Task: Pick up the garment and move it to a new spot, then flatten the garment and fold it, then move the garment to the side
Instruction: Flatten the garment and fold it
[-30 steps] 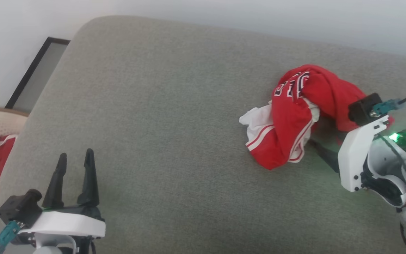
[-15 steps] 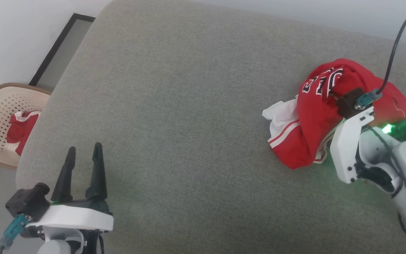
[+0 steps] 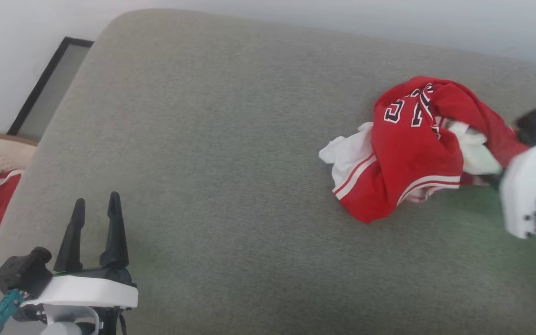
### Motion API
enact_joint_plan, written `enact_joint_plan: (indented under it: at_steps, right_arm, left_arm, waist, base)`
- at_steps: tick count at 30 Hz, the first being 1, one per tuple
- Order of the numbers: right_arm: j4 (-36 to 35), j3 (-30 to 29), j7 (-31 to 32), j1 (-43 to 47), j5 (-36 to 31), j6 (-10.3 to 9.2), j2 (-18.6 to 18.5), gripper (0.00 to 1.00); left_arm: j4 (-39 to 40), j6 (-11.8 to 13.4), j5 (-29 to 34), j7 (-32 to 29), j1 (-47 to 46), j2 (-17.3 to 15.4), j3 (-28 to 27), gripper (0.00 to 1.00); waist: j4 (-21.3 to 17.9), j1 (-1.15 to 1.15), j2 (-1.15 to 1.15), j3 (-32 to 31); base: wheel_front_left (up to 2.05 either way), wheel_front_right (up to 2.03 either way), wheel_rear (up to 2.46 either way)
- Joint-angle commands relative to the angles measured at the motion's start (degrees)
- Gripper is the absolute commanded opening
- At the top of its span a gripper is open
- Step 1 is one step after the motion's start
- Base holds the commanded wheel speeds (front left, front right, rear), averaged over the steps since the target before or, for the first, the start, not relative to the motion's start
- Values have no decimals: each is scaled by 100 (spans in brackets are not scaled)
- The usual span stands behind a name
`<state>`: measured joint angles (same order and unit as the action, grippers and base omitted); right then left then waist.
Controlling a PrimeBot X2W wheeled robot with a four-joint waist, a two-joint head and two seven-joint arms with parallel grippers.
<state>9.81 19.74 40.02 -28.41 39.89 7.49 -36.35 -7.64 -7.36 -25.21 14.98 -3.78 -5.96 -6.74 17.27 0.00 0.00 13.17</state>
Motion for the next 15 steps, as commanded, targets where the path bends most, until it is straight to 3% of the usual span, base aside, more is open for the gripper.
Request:
enact_joint_plan:
  at_steps: [1,9,15]
  right_arm:
    - [-84,-182,29,174,-12,0,-53,0]
    - [-316,-1865,252,1368,-271,0,84,0]
    - [-129,-2985,504,2136,-571,0,658,0]
  left_arm:
    - [24,-14,20,24,36,-25,-26,100]
    - [39,-14,70,24,29,-111,-14,100]
    - [27,-14,87,24,-7,-166,-15,100]
  waist:
    - [-96,0,0,-35]
    - [-336,0,0,-103]
    - [-441,0,0,-115]
  base:
    - [0,0,0]
    - [0,0,0]
    - [0,0,0]
